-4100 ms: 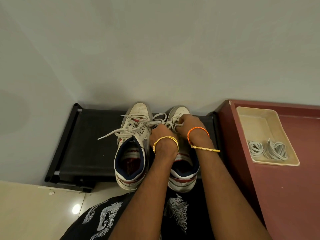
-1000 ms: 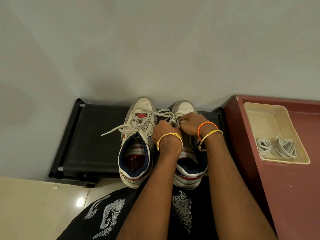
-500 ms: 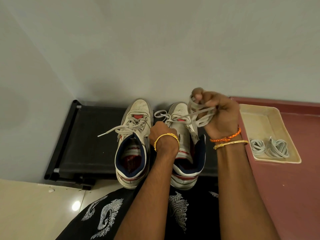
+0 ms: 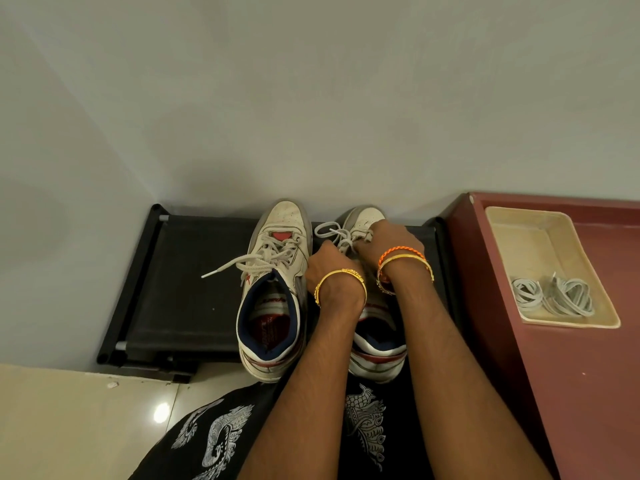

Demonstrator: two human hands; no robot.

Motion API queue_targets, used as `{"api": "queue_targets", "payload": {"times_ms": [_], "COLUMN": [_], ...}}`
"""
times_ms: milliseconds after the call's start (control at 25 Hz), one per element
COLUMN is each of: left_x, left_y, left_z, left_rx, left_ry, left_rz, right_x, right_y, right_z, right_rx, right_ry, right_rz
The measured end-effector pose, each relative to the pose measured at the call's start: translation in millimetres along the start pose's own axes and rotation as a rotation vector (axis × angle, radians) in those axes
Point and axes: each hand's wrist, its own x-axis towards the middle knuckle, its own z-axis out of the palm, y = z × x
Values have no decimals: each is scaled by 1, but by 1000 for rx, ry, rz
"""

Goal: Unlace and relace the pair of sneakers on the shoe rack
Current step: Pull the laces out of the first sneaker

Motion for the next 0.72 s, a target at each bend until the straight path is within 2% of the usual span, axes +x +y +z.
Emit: {"api": "queue_targets", "payload": {"times_ms": [280,480,720], "left_x": [0,-6,-6], "left_y": [0,0,1], "left_z": [1,1,2], "left_rx": [-19,-26,-44], "left_ry": [17,0,37], "left_rz": [51,31,21], "right_x": [4,2,-4], "right_y": [5,16,12], "right_z": [-8,-22,-20], "right_rx": [17,61,-125], "right_ry": [-256,-389,-434], "right_rz": [-143,-134,-144]}}
